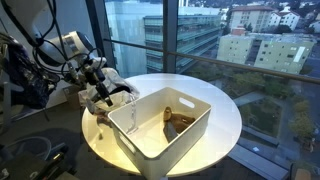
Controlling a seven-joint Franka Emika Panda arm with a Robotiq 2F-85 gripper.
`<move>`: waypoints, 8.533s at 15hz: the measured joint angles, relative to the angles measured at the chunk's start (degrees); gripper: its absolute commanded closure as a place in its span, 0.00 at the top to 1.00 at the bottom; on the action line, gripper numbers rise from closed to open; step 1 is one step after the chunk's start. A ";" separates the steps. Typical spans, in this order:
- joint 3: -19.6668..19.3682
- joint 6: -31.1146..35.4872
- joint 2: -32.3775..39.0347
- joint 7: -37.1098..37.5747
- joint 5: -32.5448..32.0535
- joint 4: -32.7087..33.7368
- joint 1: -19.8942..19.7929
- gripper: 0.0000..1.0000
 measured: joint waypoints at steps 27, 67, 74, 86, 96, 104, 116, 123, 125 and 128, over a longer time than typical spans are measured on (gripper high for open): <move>8.20 -14.00 -6.73 10.81 -21.44 -0.48 -9.04 1.00; -7.99 36.23 -11.86 -0.67 25.29 -19.72 -32.11 1.00; -8.44 44.29 -3.19 -3.92 29.49 -15.55 -32.94 1.00; -10.41 45.45 8.47 -5.88 34.29 -6.62 -33.12 1.00; -10.96 44.03 10.71 -6.05 36.25 -3.64 -33.13 0.17; -11.06 39.97 10.55 -6.05 36.32 -3.15 -33.18 0.06; -17.24 28.11 -11.85 -2.30 22.49 -11.79 -26.17 0.06; -7.88 27.95 -30.29 -2.01 14.78 -22.08 -25.16 0.06; -3.42 27.95 -33.25 -1.99 14.64 -24.15 -24.73 0.07; 2.85 28.07 -35.34 -1.99 14.46 -25.87 -23.42 0.07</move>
